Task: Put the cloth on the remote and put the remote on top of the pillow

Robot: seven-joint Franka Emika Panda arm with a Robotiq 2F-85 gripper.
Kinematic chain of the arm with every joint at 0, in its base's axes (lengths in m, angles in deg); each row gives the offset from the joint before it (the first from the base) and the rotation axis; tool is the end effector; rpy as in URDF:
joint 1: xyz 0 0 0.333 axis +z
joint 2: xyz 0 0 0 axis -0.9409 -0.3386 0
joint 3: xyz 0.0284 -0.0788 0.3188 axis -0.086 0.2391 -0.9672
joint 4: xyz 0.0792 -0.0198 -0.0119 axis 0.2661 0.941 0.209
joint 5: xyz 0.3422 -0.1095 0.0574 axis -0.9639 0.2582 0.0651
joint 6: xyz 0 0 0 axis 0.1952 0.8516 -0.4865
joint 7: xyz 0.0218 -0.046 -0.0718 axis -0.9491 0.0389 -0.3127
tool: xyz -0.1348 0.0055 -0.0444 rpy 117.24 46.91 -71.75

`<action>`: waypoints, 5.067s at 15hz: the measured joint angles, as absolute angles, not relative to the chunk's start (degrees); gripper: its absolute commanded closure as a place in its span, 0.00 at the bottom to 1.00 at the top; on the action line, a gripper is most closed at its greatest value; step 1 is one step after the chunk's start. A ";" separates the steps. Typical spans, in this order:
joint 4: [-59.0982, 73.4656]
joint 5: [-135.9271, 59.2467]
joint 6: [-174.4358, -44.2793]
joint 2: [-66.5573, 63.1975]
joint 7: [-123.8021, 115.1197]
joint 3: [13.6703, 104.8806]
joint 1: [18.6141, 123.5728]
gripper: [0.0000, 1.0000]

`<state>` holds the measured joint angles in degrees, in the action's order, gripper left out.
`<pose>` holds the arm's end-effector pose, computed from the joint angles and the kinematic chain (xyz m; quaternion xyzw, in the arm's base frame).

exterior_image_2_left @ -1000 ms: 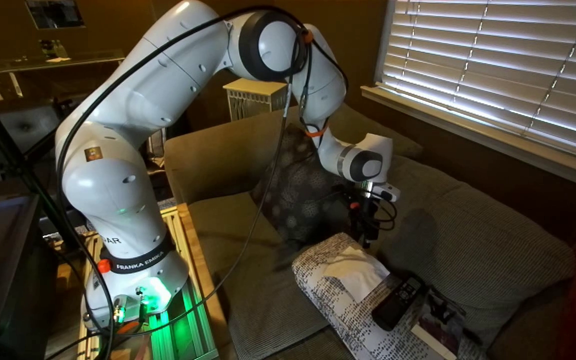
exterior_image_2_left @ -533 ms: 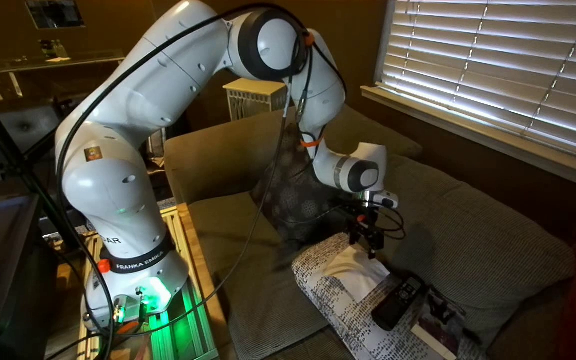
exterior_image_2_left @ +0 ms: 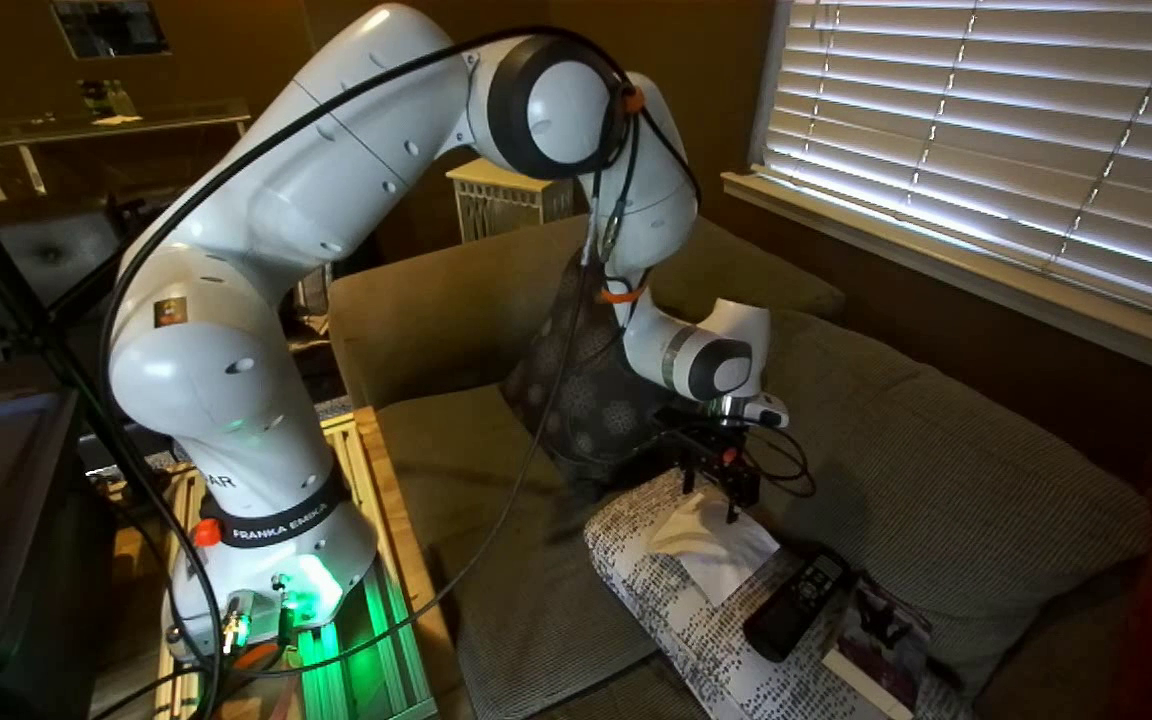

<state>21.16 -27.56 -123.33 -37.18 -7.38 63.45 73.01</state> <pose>0.5799 -0.0572 0.0223 0.9877 0.0691 -0.0889 0.1081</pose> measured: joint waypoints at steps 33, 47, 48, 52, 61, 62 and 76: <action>16.42 -27.70 -119.03 -41.82 -8.32 63.03 71.02 0.72; 26.06 -27.19 -119.43 -24.47 -7.22 64.64 74.07 0.72; 26.61 -26.90 -119.43 -22.97 -6.85 64.78 74.56 0.72; 27.65 -25.44 -119.39 -17.61 -5.29 64.87 76.33 0.72; 22.15 -24.41 -117.43 -9.92 -3.12 64.76 77.28 0.72; 20.66 -24.41 -116.60 -9.79 -3.08 64.75 77.24 0.72; 3.96 -28.71 -102.21 -15.36 -1.50 62.67 74.89 0.72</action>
